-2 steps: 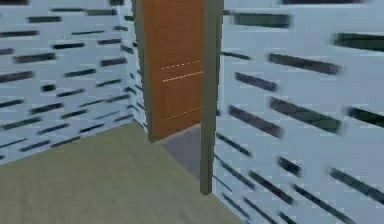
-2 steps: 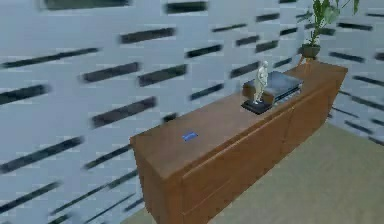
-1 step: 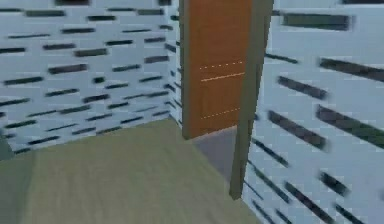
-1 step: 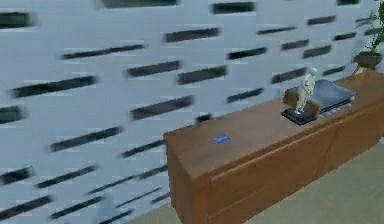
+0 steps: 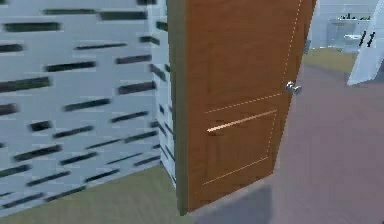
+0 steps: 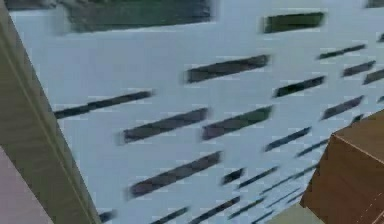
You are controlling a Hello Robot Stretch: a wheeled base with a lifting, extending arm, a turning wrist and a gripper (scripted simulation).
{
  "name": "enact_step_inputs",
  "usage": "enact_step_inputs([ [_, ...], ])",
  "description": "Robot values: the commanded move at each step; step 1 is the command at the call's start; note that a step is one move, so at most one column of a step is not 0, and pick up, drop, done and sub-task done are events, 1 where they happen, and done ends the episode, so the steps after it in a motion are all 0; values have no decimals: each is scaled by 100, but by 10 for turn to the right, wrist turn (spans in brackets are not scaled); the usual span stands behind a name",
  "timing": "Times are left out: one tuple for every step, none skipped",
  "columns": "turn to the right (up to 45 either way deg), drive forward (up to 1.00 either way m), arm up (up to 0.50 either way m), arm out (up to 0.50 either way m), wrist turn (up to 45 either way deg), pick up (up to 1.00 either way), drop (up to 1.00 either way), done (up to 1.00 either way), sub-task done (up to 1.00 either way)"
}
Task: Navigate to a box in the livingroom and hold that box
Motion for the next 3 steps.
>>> enact_step_inputs([
  [-30,0,0,0,0,0,0,0,0],
  [0,25,0,0,0,0,0,0,0],
  [0,45,0,0,0,0,0,0,0],
])
